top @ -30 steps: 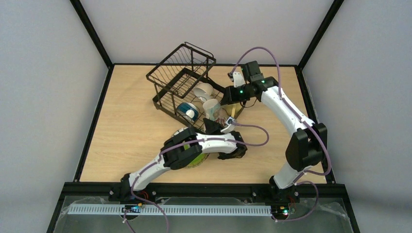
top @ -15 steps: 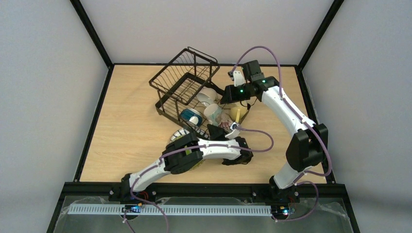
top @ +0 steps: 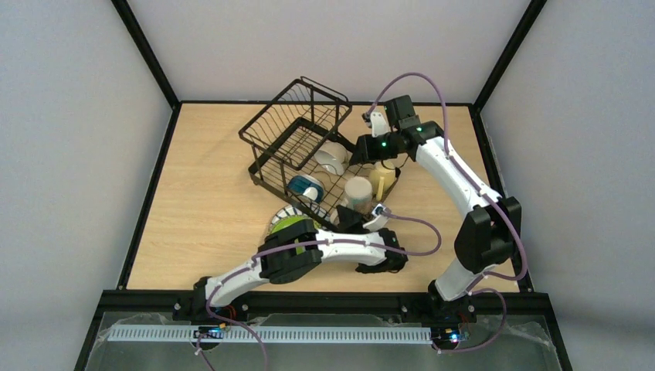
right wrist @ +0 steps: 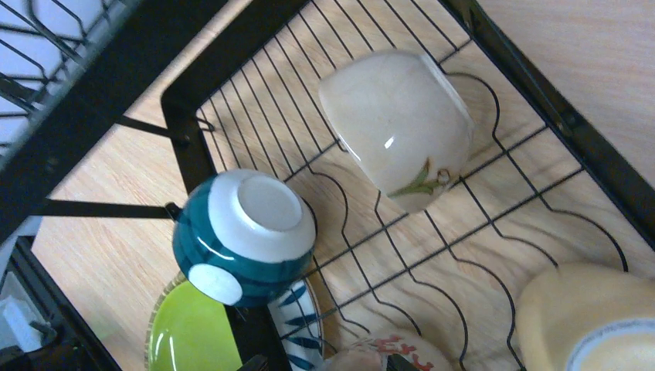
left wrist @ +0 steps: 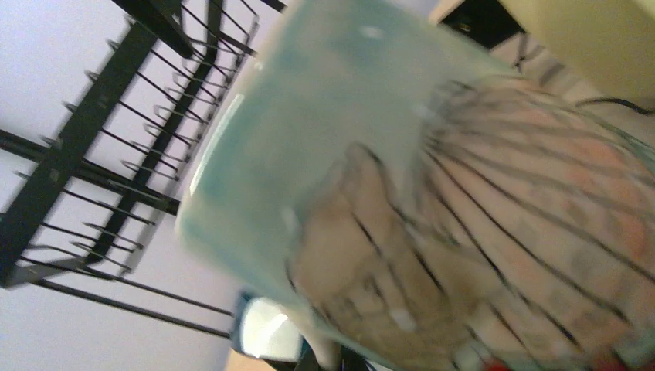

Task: Load the mixed dishes into the dish rack
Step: Place the upside down cup on the dish rack.

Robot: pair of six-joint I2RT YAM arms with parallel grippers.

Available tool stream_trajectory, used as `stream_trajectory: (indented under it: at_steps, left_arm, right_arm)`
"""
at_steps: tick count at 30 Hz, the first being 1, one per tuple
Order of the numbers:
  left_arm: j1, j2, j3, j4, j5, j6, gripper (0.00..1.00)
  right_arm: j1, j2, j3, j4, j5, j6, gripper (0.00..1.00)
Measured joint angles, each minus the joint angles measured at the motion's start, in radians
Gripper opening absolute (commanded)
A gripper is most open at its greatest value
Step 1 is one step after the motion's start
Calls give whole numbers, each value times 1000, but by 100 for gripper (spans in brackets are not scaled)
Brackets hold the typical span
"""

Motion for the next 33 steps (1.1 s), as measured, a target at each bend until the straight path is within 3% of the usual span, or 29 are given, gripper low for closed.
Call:
stream_trajectory:
  at_steps: [10, 14, 21, 33]
  left_arm:
    - [-31, 2, -15, 16, 27, -5, 3]
    - [-31, 2, -16, 14, 32, -3, 35]
    - [-36, -13, -33, 6, 88, -2, 63]
    - [-37, -48, -36, 25, 152, -1, 77]
  right_arm:
    - [0, -75, -108, 7, 25, 17, 88]
    - [0, -107, -117, 8, 31, 17, 88]
    - [0, -127, -126, 10, 43, 16, 88]
    - [0, -127, -127, 10, 46, 16, 88]
